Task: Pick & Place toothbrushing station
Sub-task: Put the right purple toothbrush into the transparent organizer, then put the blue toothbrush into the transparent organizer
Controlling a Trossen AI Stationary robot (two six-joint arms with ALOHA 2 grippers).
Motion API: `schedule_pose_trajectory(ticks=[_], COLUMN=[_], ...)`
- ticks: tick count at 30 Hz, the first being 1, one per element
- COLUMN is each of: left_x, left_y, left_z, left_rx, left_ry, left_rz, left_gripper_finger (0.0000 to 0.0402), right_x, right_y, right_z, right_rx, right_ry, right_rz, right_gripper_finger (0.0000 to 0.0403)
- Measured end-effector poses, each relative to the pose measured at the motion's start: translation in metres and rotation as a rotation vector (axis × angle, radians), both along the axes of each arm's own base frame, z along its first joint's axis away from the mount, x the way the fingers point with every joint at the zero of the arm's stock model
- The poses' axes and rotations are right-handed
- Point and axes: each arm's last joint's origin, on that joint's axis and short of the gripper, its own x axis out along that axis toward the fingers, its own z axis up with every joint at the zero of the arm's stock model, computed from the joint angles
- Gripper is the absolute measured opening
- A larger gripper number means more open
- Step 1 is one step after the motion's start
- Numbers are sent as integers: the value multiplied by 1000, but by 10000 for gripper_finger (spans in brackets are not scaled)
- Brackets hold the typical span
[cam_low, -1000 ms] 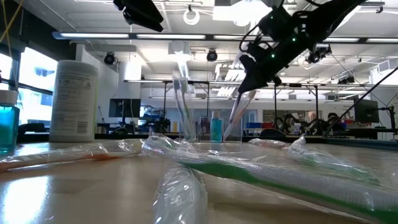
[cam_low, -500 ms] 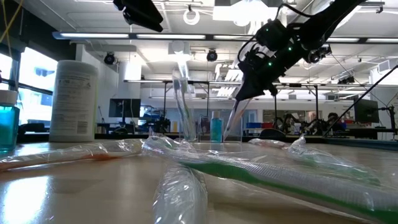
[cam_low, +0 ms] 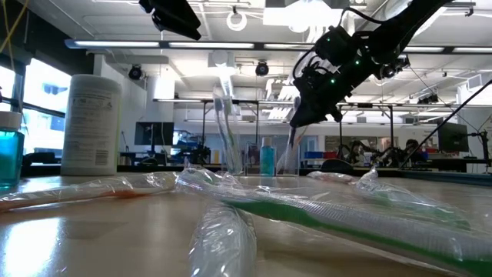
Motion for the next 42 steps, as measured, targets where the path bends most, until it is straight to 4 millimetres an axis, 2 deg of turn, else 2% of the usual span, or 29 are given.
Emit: schedule_pose_trajectory(ticks=[6, 16, 20, 27, 32, 38, 42], left_x=[0, 0, 0, 0, 0, -2, -3], left_y=[0, 0, 0, 0, 0, 0, 0], left_z=[0, 0, 0, 0, 0, -3, -5], left_rx=[0, 0, -1, -1, -1, -14, -24], left_ry=[0, 0, 0, 0, 3, 30, 53], left_rz=[-1, -1, -1, -1, -1, 7, 13], left_gripper_finger=[242, 242, 242, 242, 242, 242, 242], right_x=[0, -2, -2, -2, -2, -15, -30], right_y=[0, -2, -4, -3, 0, 10, 27], right_z=[0, 0, 1, 1, 4, 24, 46], right_rx=[-4, -22, -12, -6, 68, 82, 91], right_ry=[5, 12, -1, -4, -53, -67, -87], right_rz=[10, -67, -80, -72, -30, 13, 101], right_gripper_finger=[93, 223, 256, 263, 262, 262, 262])
